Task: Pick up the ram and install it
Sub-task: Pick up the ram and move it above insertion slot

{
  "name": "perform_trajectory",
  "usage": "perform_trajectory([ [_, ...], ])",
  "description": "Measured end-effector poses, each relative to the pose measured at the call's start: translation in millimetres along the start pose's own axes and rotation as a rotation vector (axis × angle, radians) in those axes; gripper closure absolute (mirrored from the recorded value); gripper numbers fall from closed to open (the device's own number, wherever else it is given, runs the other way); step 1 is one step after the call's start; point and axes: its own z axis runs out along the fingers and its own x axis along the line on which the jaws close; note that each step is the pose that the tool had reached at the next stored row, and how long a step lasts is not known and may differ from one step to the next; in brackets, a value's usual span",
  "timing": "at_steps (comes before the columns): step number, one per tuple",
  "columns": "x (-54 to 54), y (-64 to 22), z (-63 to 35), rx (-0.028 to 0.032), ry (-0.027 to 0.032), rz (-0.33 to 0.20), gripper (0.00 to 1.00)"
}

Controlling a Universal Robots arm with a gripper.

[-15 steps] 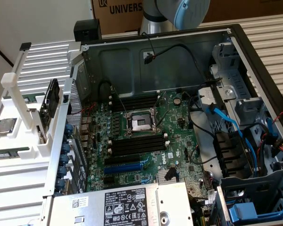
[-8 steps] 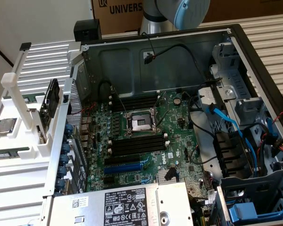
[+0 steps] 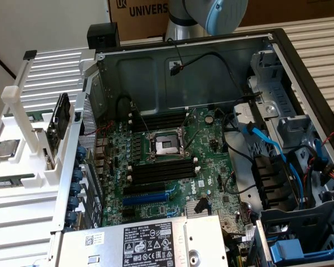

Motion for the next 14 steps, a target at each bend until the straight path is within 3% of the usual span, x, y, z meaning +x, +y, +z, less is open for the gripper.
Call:
perform_trajectory([
  [14,0.7,-0.3,25.5,0.0,0.0,0.0,0.9],
])
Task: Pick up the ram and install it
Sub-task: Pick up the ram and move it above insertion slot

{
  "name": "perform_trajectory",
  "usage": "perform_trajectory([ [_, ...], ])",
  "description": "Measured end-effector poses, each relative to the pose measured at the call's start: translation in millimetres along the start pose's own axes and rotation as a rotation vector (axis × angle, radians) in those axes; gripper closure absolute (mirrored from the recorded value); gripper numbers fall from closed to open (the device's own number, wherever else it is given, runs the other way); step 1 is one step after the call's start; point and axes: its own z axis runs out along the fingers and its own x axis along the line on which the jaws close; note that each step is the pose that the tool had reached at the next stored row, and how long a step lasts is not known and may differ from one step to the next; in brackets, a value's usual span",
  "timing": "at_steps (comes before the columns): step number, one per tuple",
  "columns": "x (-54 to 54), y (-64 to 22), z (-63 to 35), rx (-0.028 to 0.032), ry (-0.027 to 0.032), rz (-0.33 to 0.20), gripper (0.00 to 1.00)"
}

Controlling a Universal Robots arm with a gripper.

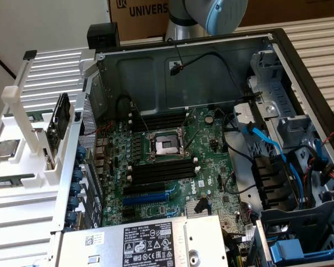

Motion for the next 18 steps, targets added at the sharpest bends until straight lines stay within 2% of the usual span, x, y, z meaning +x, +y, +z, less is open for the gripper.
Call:
perform_trajectory([
  [11,4.3,0.9,21.6,-0.0001,0.0,0.0,0.9],
  [18,24.2,-1.7,33.6,0.0,-0.0002,0.0,0.9],
])
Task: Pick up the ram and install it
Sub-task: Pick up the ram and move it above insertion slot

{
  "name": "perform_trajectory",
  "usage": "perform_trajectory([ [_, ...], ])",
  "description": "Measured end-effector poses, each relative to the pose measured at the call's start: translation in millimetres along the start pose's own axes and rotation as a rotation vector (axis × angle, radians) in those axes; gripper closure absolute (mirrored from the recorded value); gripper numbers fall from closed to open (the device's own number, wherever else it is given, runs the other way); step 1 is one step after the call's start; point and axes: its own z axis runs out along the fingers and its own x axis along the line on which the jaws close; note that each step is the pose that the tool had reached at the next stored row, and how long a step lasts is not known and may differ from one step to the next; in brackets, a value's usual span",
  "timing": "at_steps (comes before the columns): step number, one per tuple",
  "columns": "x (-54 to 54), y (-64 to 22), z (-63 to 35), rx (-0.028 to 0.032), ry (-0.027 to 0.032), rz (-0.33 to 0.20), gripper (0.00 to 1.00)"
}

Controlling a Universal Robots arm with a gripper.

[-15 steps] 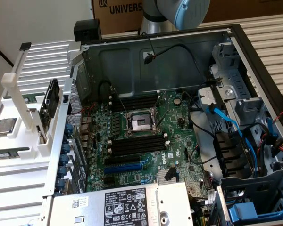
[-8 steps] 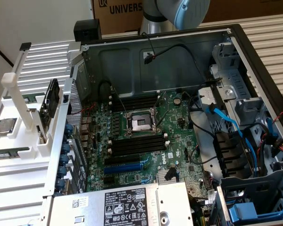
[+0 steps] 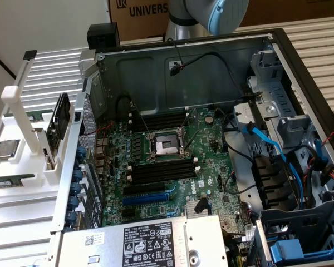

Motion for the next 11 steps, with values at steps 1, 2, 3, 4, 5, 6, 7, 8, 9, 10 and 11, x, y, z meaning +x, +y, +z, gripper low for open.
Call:
perform_trajectory([
  [1,1.9,-0.3,1.7,0.0,0.0001,0.0,0.9],
  [2,3.5,-0.5,3.5,0.0001,0.0,0.0,0.9],
  [3,5.1,-0.8,5.4,0.0002,-0.0001,0.0,0.9],
  [4,6.3,-1.0,7.2,0.0002,-0.0001,0.0,0.9],
  [5,7.3,-1.2,8.9,0.0001,0.0,0.0,0.9],
  [6,7.9,-1.5,10.6,0.0,0.0001,0.0,0.9],
  [7,8.5,-1.8,12.4,0.0,0.0001,0.0,0.9],
  [8,8.9,-2.2,14.3,0.0001,0.0,0.0,0.9],
  [9,9.2,-2.5,16.0,0.0001,0.0,0.0,0.9],
  [10,9.6,-3.1,17.7,0.0,0.0001,0.0,0.9],
  [11,10.0,-3.6,19.6,0.0001,0.0,0.0,0.9],
])
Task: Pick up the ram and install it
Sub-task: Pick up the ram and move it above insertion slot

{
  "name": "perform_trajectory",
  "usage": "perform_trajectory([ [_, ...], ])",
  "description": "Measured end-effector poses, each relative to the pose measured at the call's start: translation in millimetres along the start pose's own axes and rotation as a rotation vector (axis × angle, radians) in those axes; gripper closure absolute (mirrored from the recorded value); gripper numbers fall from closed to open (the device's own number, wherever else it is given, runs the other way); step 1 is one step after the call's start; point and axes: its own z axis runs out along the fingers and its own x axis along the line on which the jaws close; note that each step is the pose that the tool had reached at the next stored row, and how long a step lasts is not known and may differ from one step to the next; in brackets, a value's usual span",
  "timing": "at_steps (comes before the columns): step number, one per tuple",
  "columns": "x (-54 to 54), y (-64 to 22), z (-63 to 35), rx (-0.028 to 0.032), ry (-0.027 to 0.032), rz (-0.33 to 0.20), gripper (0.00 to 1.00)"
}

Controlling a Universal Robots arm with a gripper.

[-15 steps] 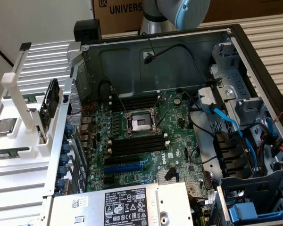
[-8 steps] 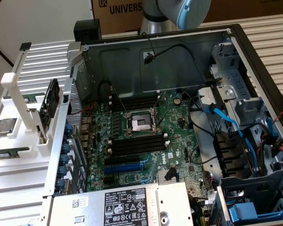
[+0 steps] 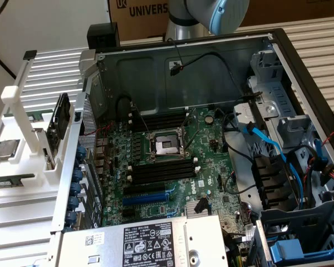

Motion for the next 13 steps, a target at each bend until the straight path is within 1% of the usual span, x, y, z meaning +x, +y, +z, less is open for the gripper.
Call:
perform_trajectory([
  [13,2.6,-8.4,23.5,-0.0006,0.0001,0.0,0.9],
])
